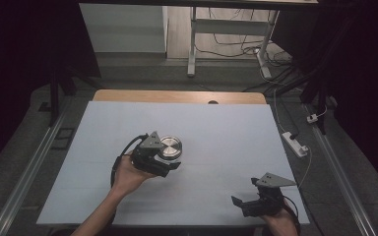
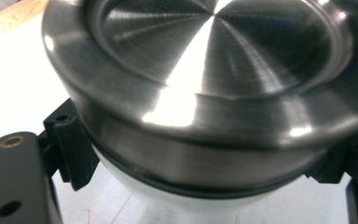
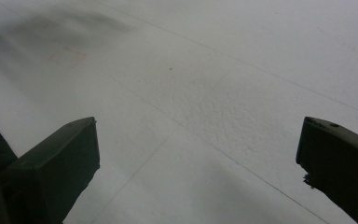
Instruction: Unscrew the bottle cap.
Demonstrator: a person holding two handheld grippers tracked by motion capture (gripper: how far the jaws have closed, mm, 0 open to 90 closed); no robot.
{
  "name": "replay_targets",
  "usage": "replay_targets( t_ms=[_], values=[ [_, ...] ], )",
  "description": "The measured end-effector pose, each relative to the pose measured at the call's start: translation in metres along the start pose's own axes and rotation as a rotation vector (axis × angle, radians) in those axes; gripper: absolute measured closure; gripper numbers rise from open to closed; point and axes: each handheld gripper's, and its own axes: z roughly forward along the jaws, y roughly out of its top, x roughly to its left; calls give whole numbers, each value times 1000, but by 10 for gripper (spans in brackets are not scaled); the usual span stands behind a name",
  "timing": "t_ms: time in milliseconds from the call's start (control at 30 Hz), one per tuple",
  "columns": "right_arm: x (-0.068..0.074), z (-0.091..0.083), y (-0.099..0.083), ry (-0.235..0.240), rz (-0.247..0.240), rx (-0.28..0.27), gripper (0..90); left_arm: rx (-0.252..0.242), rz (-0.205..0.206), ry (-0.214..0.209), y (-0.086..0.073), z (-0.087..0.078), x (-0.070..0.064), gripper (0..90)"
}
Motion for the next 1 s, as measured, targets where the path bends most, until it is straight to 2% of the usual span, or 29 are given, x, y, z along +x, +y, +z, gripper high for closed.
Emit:
replay_targets(
  t_ms=[233, 367, 633, 800, 900, 1000],
  values=[
    [7, 2, 6, 31, -22, -16, 0, 9, -2, -3, -2, 4, -1, 152],
    [10, 3, 11, 61, -26, -49, 0, 13, 3, -4, -2, 4, -1, 152],
    [14, 5, 19, 78, -41, -78, 0, 12, 3, -3, -3, 4, 0, 152],
    [20, 9, 26, 92, -72, -78, 0, 6, 1, -9, -2, 3, 0, 152],
    [23, 12, 32, 117, -87, -78, 0, 4, 1, -12, -3, 3, 0, 152],
    [23, 14, 40, 153, -66, -85, 0, 2, -2, -14, -3, 3, 1, 152]
  ],
)
